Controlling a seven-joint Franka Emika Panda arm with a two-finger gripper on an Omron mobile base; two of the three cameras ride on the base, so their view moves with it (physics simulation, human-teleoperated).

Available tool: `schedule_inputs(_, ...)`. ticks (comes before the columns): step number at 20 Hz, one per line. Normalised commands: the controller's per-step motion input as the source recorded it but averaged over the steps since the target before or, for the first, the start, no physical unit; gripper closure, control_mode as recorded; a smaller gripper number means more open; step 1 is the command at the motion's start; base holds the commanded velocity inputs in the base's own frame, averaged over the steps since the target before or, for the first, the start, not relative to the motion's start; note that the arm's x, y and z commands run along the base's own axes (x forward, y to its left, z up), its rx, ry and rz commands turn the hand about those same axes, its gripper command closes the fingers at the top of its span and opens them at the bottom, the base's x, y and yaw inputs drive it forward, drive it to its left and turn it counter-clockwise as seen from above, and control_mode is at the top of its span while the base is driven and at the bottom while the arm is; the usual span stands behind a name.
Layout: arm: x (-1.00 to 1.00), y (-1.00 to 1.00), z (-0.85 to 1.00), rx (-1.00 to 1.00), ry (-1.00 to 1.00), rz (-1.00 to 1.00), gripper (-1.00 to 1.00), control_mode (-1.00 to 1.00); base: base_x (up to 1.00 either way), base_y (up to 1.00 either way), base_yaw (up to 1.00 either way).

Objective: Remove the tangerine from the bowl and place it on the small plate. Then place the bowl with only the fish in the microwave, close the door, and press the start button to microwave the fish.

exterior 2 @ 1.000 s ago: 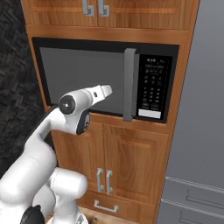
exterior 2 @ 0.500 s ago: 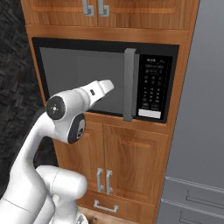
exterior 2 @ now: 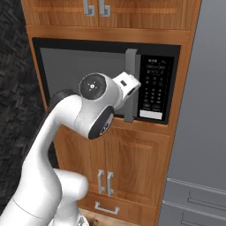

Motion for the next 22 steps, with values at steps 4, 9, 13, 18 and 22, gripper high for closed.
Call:
schedule_inputs(4,0.00,-0.58,-0.96,0.02,0.01,0.16,-1.00,-1.00,0.00,0.00,0.00)
schedule_inputs(9,0.25,-0.06,-0.64,0.07,-0.15,0.22,-1.00,-1.00,0.00,0.00,0.00)
schedule_inputs(13,0.38,0.00,-0.37,0.04,-0.17,0.22,-1.00,-1.00,0.00,0.00,0.00)
schedule_inputs(18,0.49,0.00,-0.32,0.03,-0.06,0.17,-1.00,-1.00,0.00,0.00,0.00)
schedule_inputs(22,0.58,0.00,-0.44,0.00,0.00,0.09,-1.00,-1.00,0.00,0.00,0.00)
